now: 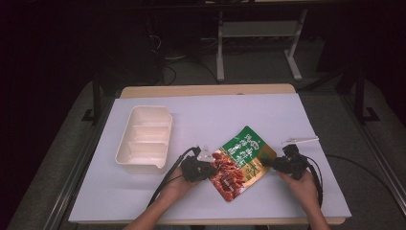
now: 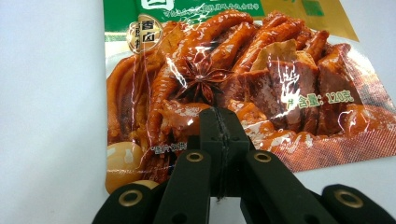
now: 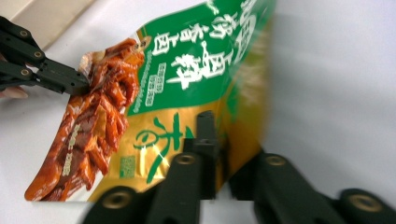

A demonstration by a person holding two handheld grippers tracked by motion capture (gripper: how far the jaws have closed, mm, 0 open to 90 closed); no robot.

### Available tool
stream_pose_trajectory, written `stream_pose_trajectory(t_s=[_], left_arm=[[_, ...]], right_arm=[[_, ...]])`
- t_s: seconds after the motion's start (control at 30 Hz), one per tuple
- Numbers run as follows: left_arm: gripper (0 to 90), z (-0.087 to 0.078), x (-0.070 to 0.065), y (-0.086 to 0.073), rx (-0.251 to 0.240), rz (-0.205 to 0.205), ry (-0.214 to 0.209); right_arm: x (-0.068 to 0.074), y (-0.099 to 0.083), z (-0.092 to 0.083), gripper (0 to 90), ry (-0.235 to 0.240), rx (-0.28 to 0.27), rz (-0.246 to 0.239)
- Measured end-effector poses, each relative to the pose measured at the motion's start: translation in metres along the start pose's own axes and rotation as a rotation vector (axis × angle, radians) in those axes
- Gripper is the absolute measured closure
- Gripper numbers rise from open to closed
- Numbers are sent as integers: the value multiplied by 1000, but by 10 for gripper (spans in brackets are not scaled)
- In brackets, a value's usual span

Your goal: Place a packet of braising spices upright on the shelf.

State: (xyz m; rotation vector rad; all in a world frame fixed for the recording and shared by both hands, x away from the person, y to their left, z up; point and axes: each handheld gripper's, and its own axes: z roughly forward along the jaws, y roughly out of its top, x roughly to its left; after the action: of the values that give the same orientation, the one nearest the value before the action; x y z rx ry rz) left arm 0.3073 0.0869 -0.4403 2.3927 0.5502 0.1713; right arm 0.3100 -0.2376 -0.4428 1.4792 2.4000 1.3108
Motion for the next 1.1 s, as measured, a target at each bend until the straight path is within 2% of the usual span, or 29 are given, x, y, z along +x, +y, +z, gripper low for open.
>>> stream_pose_trajectory(t_s=[0.17, 0.2, 0.23, 0.27, 0.33, 0.4, 0.43, 0.47, 0.5, 0.53, 0.6, 0.67, 0.73, 0.77, 0.8, 0.87, 0.9, 0.93, 1.0, 1.1], left_arm=[[802, -5, 0, 0, 4, -13, 1], [779, -9, 1, -1, -21, -23, -15], [768, -9, 1, -1, -21, -23, -15], [752, -16, 1, -1, -48, -30, -18], [730, -20, 2, -1, -64, -39, -21], [694, -29, 2, 0, -105, -50, -22], [663, -35, 2, 0, -132, -57, -20], [643, -35, 2, 0, -132, -57, -20], [643, -39, 3, 0, -146, -65, -19], [611, -41, 2, -1, -158, -73, -13], [534, -45, 2, -1, -164, -82, 13], [471, -51, 4, -2, -187, -110, 25], [418, -53, 5, -3, -192, -119, 25], [418, -55, 6, -3, -199, -135, 22], [350, -57, 8, -4, -202, -145, 14], [300, -59, 12, -5, -206, -158, 2], [287, -59, 14, -6, -214, -166, -7], [287, -60, 15, -7, -217, -173, -18], [276, -61, 17, -7, -227, -171, -38], [282, -60, 18, -6, -254, -168, -68]], right_arm=[[10, 10, -6, 896, -19, -25, -49], [16, 16, -11, 897, -18, -43, -73], [18, 18, -14, 898, -13, -54, -81], [21, 21, -17, 898, -5, -63, -91], [23, 24, -19, 898, 3, -74, -100], [30, 29, -25, 898, 20, -90, -136], [38, 35, -31, 898, 30, -97, -178], [38, 35, -31, 898, 30, -97, -178], [42, 38, -33, 898, 34, -101, -199], [47, 42, -36, 897, 45, -107, -235], [55, 48, -41, 898, 56, -119, -276], [64, 56, -47, 898, 71, -123, -317], [68, 59, -49, 898, 78, -121, -332], [71, 61, -51, 898, 81, -119, -355], [78, 66, -54, 898, 90, -111, -396], [81, 68, -55, 899, 97, -110, -411], [87, 73, -59, 899, 121, -106, -445], [87, 73, -59, 899, 121, -106, -445], [96, 77, -65, 899, 158, -103, -494], [100, 79, -66, 899, 163, -97, -521]])
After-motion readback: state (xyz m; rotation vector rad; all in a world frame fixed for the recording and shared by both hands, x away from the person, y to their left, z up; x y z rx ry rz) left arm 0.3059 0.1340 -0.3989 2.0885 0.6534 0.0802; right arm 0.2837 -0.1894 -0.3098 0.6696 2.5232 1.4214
